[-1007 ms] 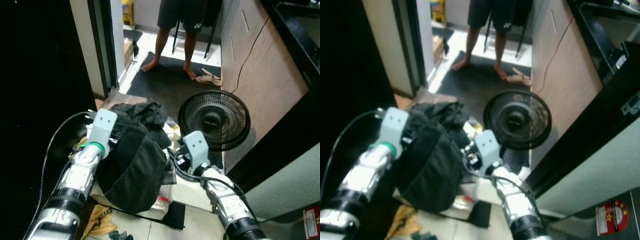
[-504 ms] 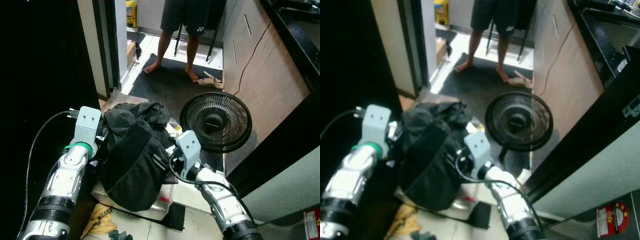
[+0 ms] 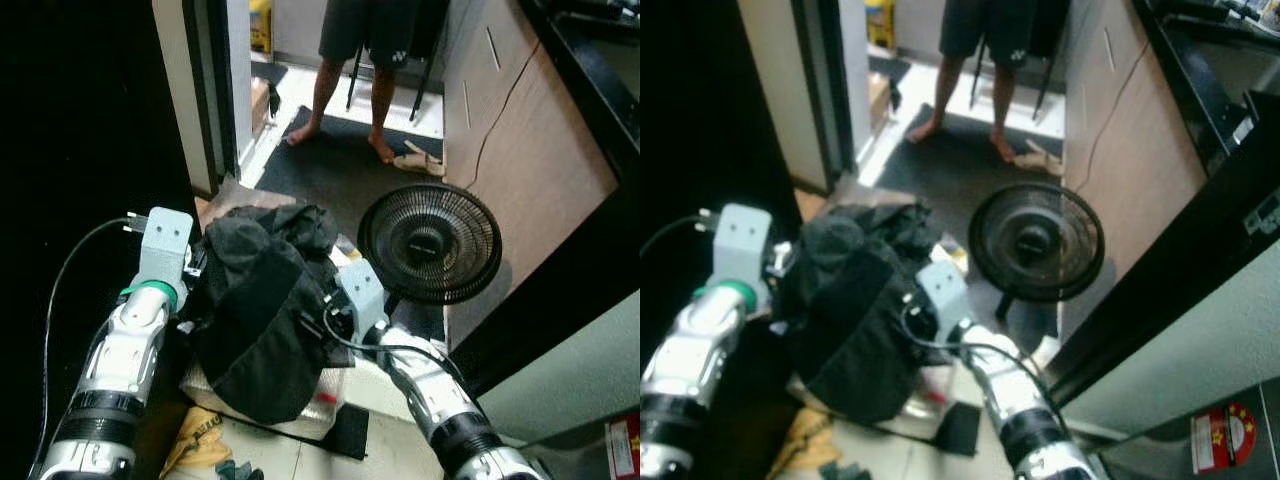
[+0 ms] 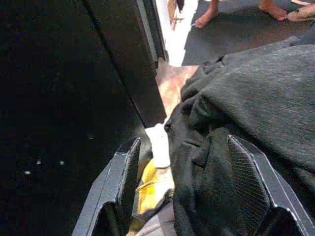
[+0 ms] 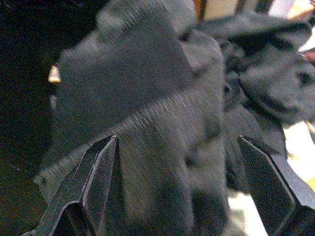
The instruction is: Clothes washing
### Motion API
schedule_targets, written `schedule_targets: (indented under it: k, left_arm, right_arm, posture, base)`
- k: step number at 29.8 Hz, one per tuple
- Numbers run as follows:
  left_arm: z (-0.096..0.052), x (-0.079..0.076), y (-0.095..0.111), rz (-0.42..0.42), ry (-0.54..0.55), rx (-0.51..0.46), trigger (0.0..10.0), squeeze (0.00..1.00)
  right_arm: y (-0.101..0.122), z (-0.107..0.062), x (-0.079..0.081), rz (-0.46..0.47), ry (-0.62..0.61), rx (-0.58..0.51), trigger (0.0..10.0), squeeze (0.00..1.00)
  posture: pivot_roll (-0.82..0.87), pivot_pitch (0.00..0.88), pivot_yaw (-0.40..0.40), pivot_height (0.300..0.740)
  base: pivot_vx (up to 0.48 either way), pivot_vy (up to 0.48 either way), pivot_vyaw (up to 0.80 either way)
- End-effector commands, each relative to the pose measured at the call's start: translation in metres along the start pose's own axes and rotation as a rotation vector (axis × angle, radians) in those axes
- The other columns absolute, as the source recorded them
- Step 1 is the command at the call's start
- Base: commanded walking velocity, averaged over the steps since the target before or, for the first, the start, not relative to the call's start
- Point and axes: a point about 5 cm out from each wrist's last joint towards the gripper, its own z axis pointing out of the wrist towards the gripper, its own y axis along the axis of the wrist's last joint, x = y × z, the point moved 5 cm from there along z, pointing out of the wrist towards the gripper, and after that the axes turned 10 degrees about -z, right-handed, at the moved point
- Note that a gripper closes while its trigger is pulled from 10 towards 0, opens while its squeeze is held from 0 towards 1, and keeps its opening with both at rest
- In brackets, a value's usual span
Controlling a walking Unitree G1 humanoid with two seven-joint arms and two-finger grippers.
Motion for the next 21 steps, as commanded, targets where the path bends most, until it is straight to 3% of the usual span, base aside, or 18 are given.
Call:
schedule_targets:
  k: [1,8,11,20,21]
  left_arm:
    - [-0.004,0.005,-0.008,-0.001,0.021,0.026,10.0,0.0]
    - [-0.007,0.009,-0.008,0.0,0.034,0.026,10.0,0.0]
    - [-0.011,0.015,-0.008,0.007,0.051,0.031,10.0,0.0]
    - [-0.023,0.029,-0.009,0.016,0.097,0.039,10.0,0.0]
    - [-0.027,0.033,-0.01,0.017,0.108,0.041,10.0,0.0]
  right_arm:
    - [-0.007,0.004,0.004,0.021,0.005,0.029,10.0,0.0]
    - [-0.004,0.015,0.011,0.039,0.017,0.045,10.0,0.0]
    - [0.001,0.029,0.025,0.056,0.037,0.063,10.0,0.0]
    - [-0.001,0.038,0.036,0.114,0.044,0.102,10.0,0.0]
    - [-0.001,0.039,0.038,0.118,0.054,0.103,2.9,0.0]
  posture:
    - [0.1,0.14,-0.049,0.74]
    - [0.12,0.149,-0.051,0.74]
    - [0.16,0.17,-0.058,0.74]
    - [0.2,0.201,-0.078,0.74]
    - [0.22,0.212,-0.088,0.74]
  base:
    - [0.0,0.0,0.0]
    - [0.0,0.0,0.0]
    - [0.0,0.0,0.0]
    - [0.0,0.0,0.0]
    - [0.0,0.0,0.0]
